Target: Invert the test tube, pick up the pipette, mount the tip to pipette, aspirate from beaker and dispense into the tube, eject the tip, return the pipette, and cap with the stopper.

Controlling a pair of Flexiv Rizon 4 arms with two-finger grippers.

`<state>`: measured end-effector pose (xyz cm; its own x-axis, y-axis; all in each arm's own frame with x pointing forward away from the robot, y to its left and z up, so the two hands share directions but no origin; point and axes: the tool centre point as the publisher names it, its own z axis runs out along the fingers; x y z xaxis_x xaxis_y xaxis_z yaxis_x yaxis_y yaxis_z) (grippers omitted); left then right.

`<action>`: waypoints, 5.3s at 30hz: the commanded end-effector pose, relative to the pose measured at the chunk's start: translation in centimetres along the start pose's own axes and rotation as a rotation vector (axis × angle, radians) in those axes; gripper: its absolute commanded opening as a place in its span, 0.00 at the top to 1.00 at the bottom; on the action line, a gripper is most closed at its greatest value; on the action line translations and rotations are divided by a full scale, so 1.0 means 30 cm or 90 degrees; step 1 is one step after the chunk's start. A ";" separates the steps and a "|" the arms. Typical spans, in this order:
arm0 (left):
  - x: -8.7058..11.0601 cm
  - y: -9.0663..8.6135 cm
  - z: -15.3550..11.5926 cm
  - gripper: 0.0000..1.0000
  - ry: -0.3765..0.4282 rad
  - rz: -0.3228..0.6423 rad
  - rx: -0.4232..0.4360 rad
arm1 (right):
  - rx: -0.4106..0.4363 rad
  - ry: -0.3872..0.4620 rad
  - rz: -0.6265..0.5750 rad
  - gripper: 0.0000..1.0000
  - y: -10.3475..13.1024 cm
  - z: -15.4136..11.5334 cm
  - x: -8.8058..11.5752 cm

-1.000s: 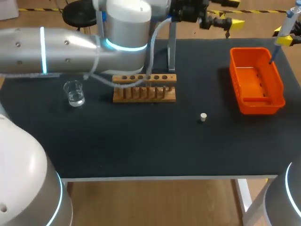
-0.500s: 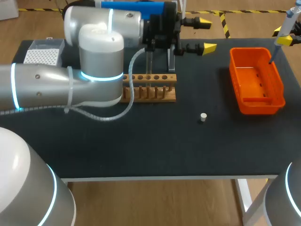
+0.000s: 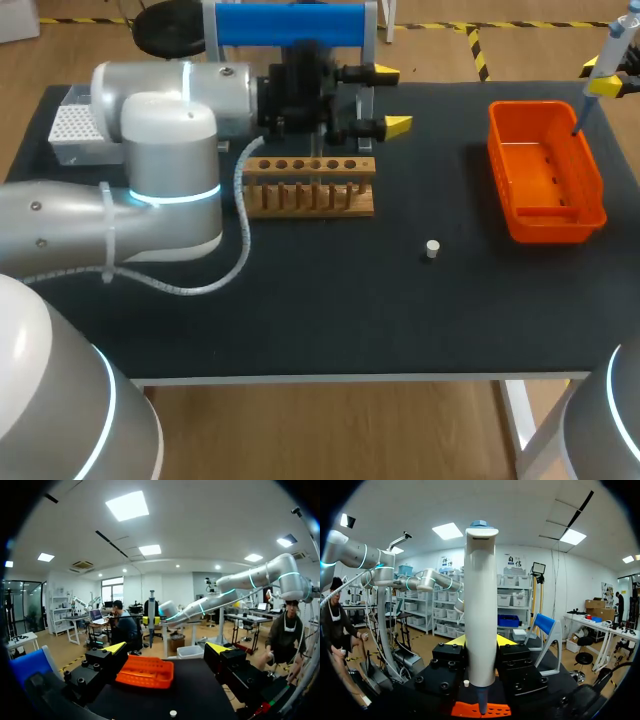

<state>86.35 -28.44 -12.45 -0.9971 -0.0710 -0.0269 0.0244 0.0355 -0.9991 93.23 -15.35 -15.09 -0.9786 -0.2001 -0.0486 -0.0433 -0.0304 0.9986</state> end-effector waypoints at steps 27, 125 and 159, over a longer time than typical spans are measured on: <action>0.012 0.019 -0.104 0.00 -0.033 -0.012 -0.008 | 0.002 0.001 0.000 1.00 0.003 -0.001 -0.002; 0.012 0.019 -0.104 0.00 -0.033 -0.012 -0.008 | 0.029 -0.014 0.035 1.00 -0.129 1.027 0.053; 0.012 0.019 -0.104 0.00 -0.033 -0.012 -0.008 | 0.016 -0.028 0.038 1.00 -0.133 1.146 0.003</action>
<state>85.85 -25.32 -12.84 -0.9926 -0.1211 -0.0088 0.0027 0.0499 -0.9988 86.34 18.15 -18.40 -0.9869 -0.1609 0.0134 0.0126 0.0059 0.9999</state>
